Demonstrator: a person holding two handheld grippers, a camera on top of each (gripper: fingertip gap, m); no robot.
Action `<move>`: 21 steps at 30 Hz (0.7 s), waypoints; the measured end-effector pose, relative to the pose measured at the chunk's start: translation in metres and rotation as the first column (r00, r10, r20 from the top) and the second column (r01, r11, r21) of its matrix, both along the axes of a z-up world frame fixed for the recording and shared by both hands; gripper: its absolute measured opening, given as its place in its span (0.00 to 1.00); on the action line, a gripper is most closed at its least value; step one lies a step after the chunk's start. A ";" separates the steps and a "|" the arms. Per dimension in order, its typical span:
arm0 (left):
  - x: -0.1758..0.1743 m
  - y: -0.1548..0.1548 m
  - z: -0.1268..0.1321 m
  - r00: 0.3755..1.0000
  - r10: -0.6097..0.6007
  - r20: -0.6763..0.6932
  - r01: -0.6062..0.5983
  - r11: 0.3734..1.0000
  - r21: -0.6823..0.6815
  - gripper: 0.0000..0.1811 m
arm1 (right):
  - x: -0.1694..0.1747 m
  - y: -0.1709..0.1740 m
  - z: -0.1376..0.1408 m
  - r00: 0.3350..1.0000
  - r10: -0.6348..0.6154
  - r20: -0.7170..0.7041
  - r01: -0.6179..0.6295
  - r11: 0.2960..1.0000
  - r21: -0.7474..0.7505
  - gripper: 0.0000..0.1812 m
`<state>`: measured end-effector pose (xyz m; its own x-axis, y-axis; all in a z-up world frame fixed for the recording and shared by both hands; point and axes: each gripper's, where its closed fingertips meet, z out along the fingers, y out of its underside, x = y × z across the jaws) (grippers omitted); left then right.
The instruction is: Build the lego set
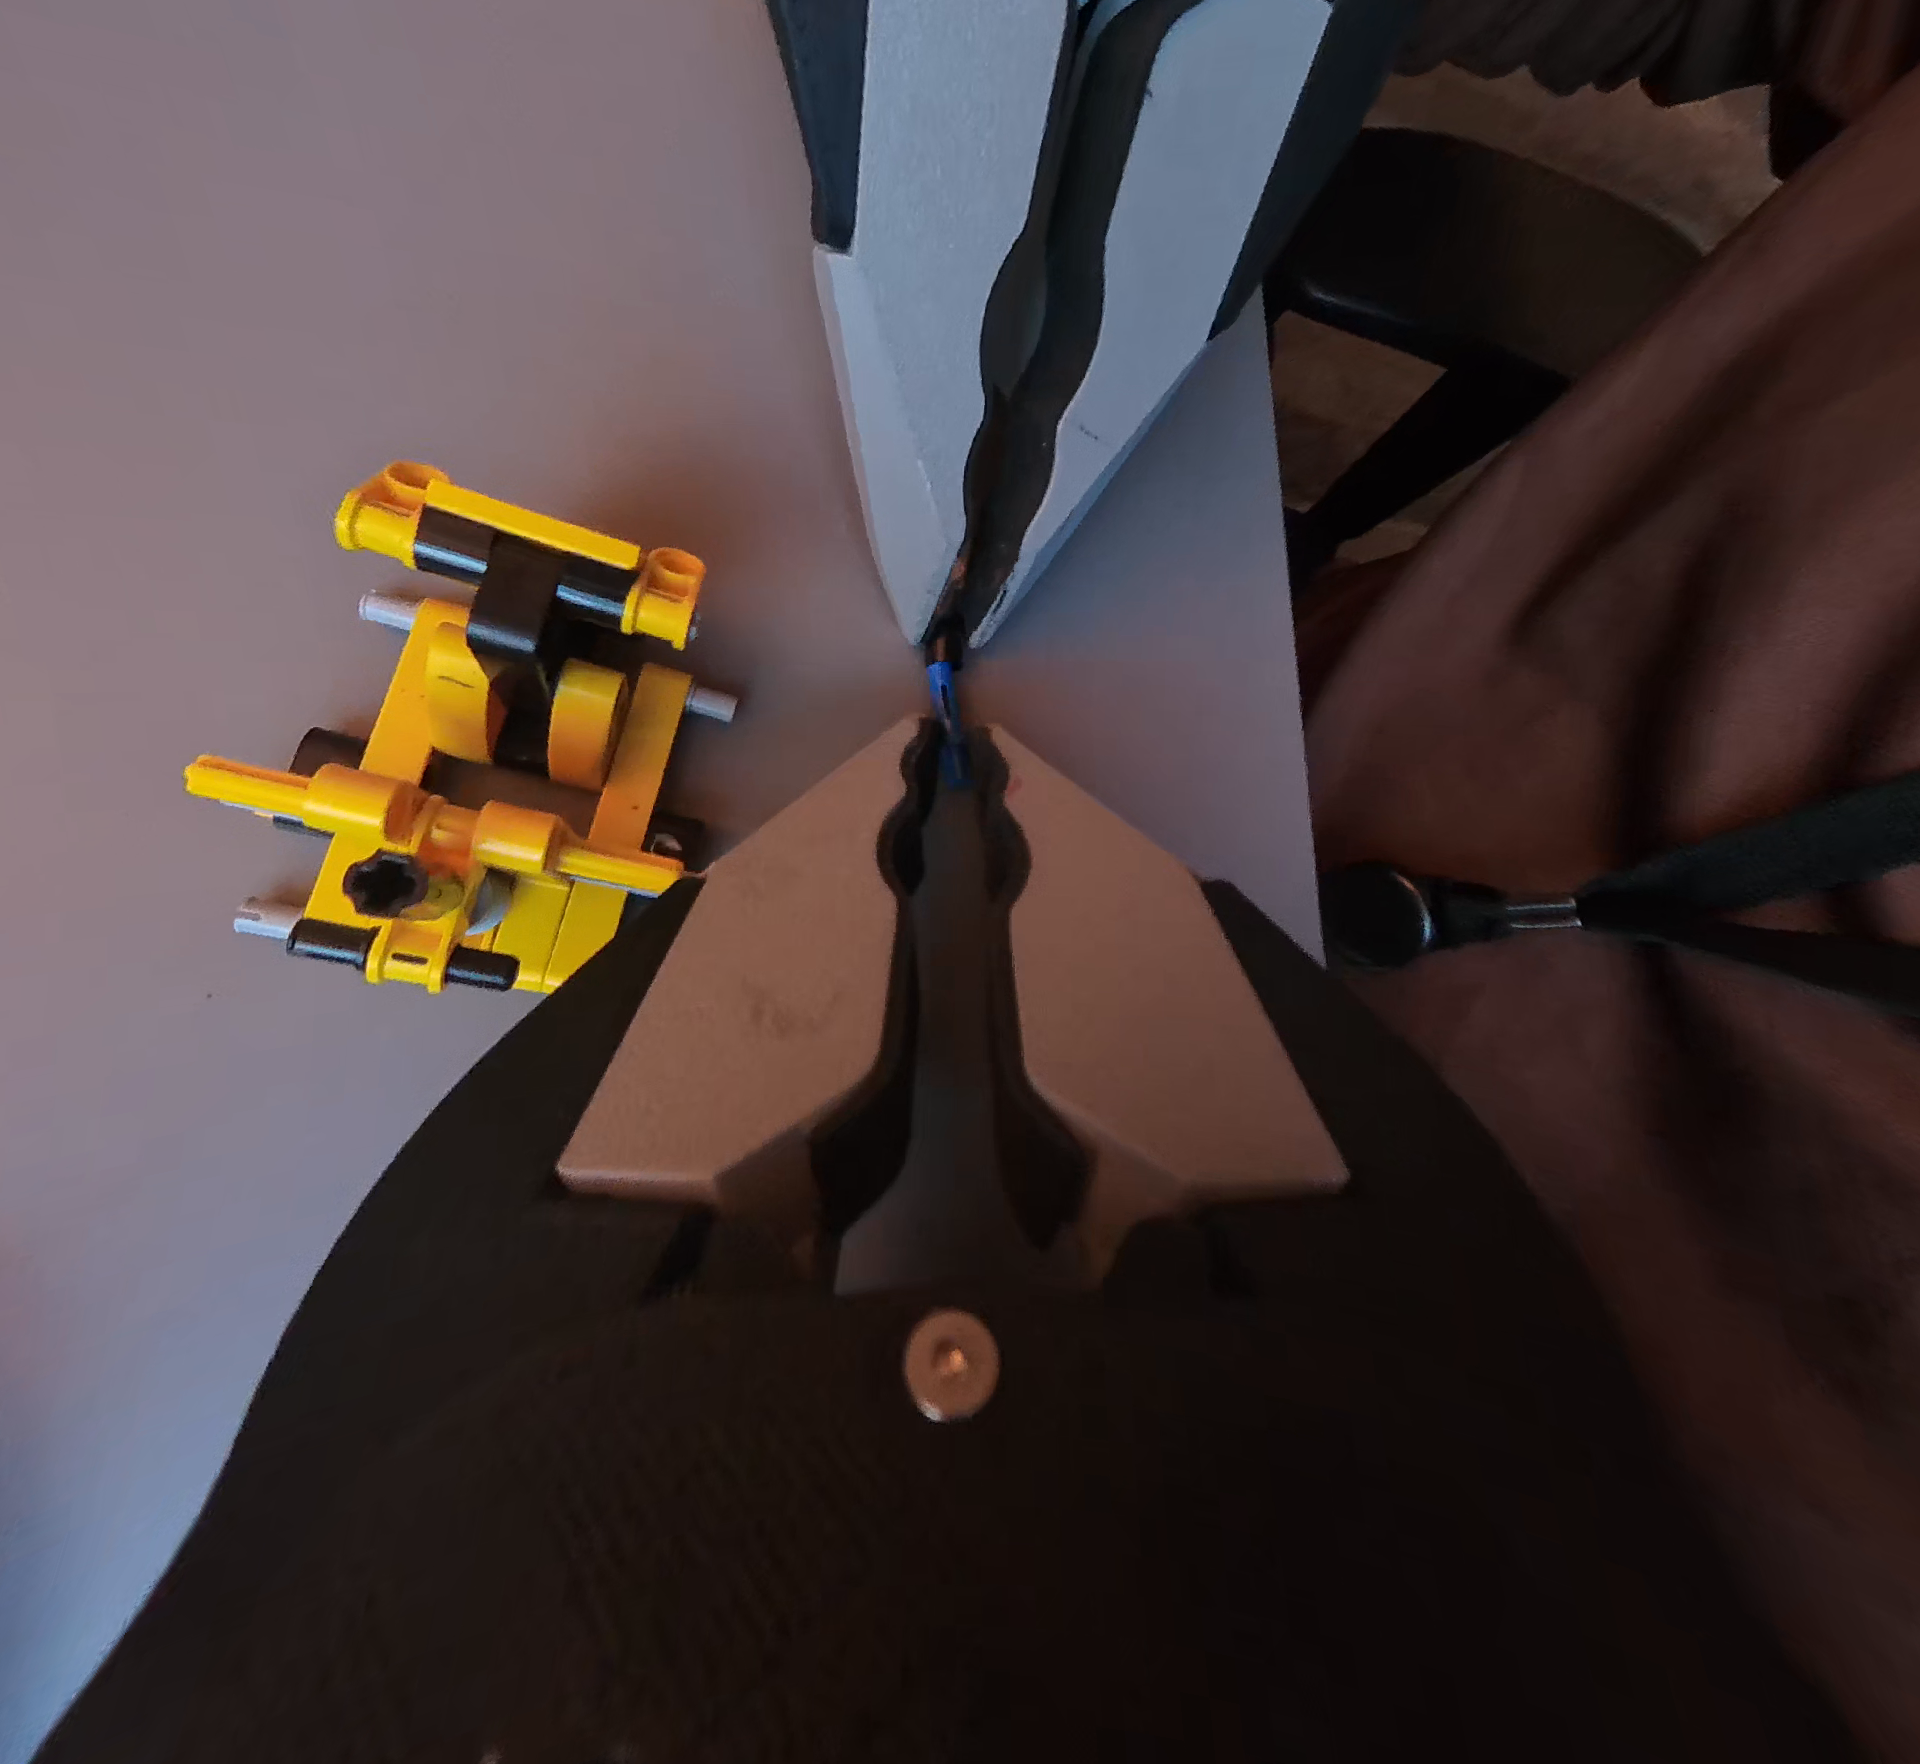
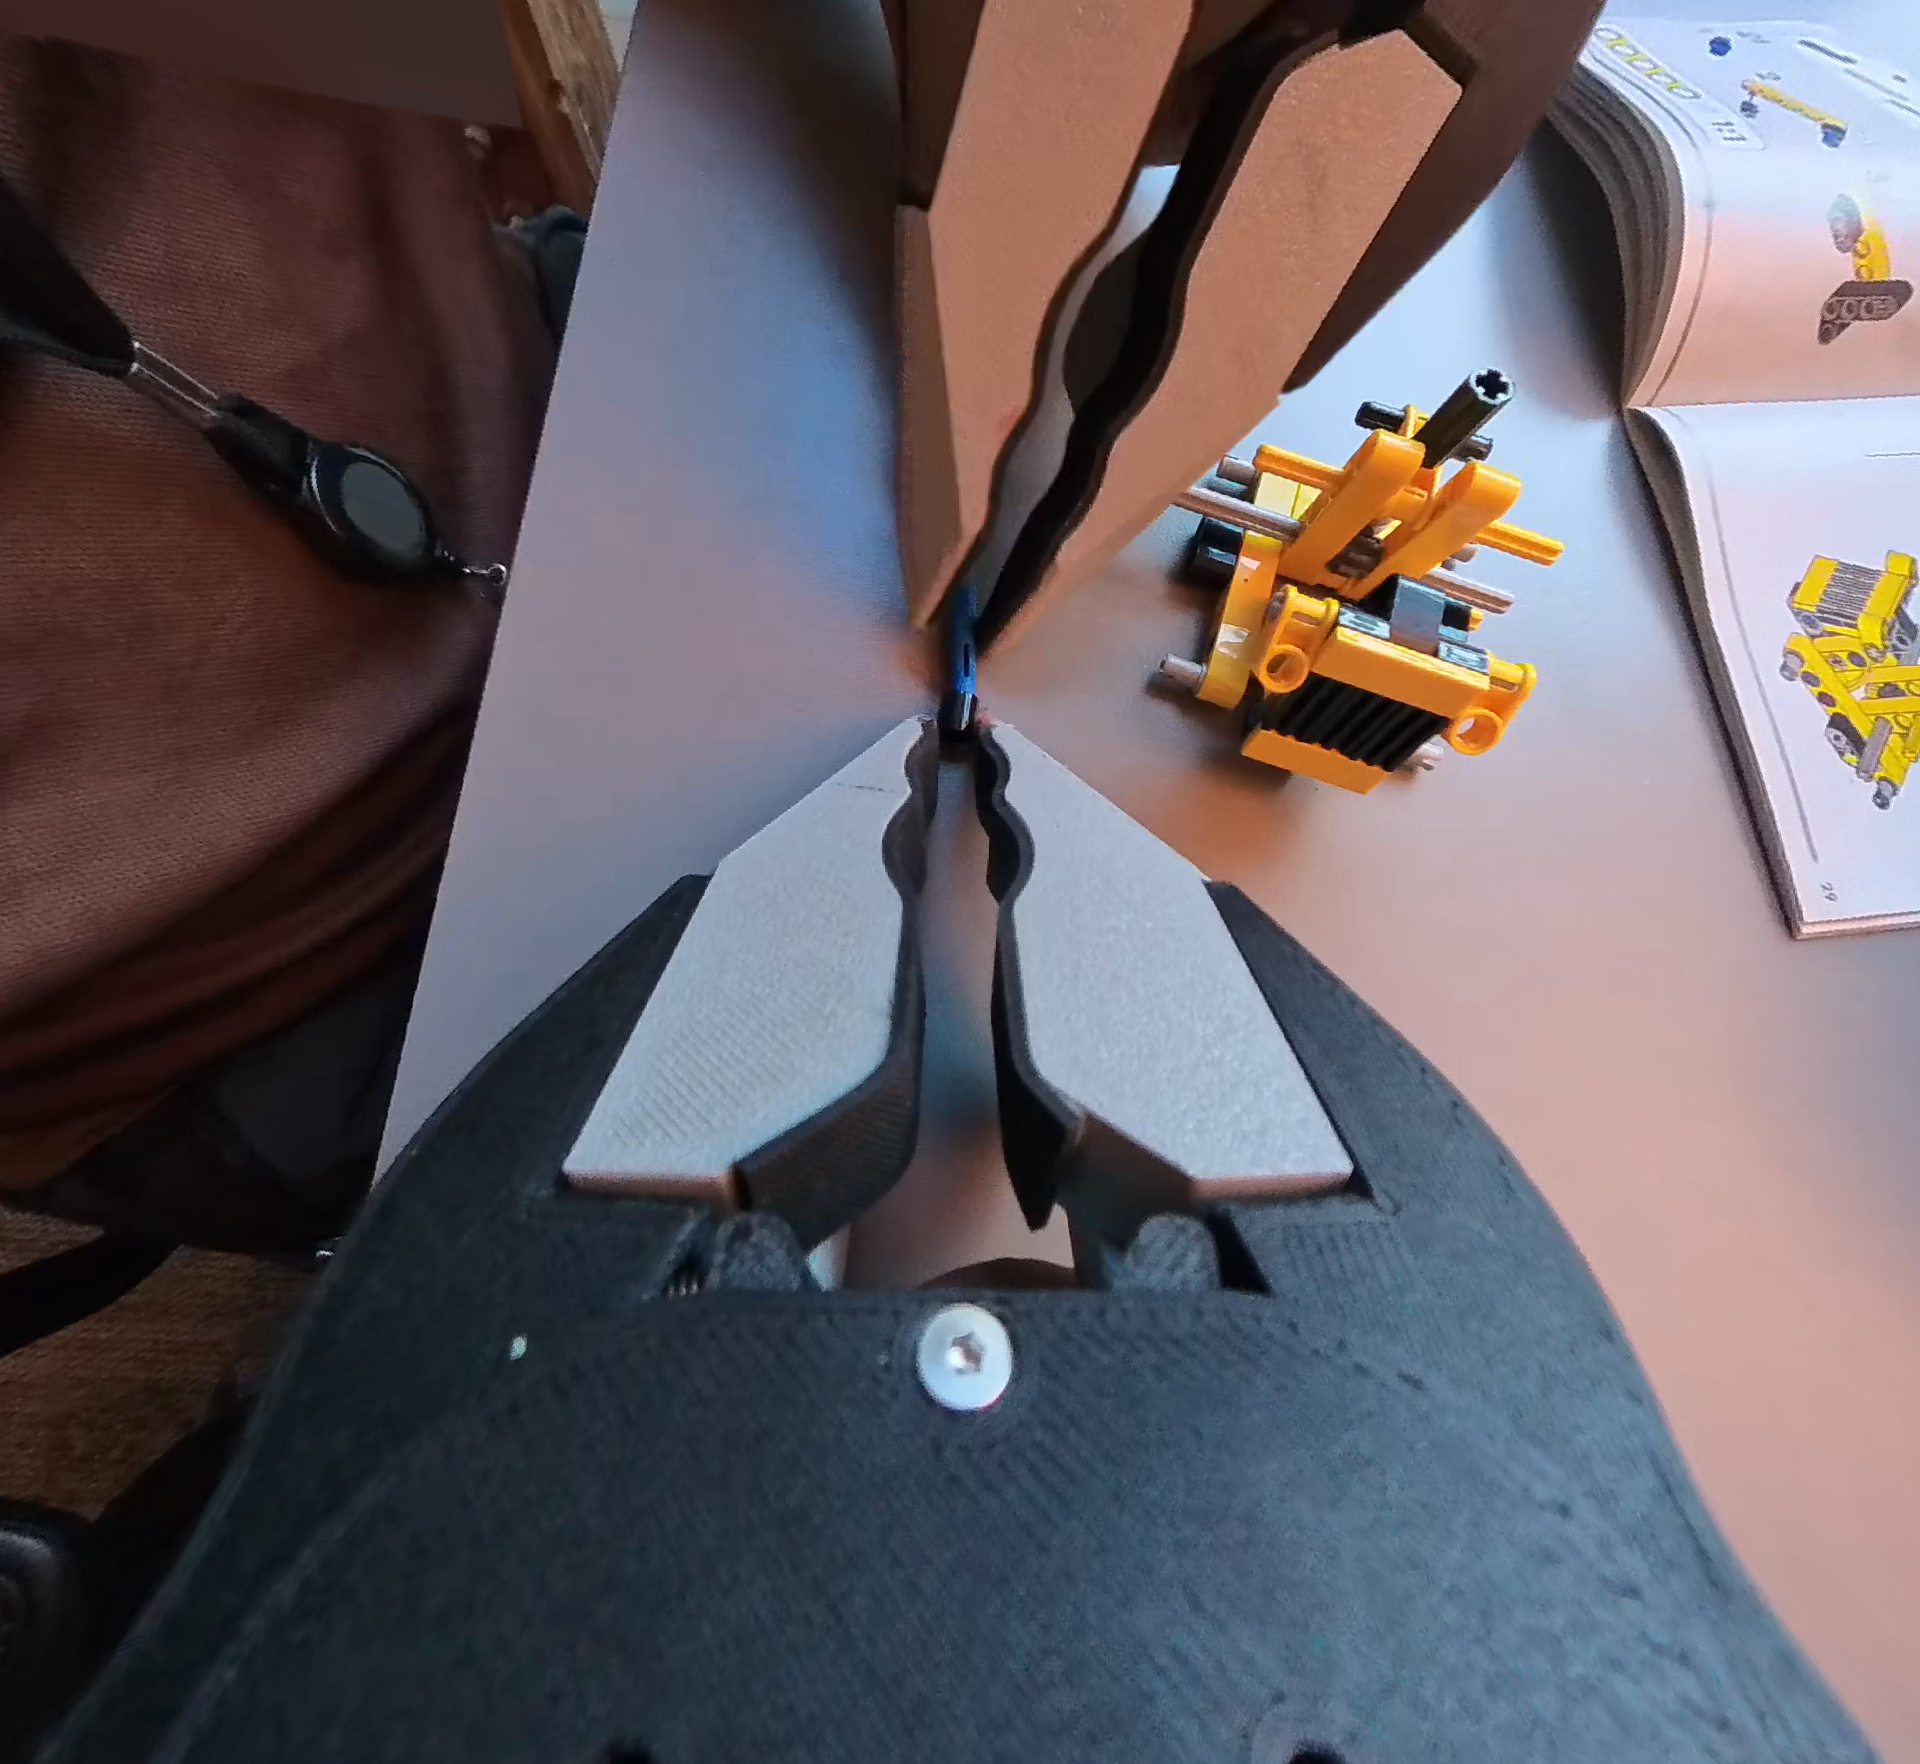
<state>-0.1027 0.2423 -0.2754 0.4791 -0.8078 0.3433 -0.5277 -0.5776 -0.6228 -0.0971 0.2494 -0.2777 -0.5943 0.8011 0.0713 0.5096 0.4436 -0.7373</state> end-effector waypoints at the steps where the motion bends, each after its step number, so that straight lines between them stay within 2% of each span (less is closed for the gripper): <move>1: 0.001 0.000 0.001 1.000 -0.003 0.007 0.003 1.000 -0.003 0.05 | 0.000 0.000 0.000 1.000 0.002 0.000 -0.002 1.000 0.000 0.02; 21: 0.008 0.005 0.002 0.999 0.012 0.036 -0.015 0.997 0.073 0.00 | 0.001 -0.002 0.000 1.000 0.015 -0.001 -0.015 1.000 0.000 0.02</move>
<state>-0.0943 0.2477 -0.2731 0.4786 -0.8250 0.3006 -0.4974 -0.5368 -0.6815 -0.0959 0.2476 -0.2778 -0.6062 0.7921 0.0716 0.5021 0.4509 -0.7379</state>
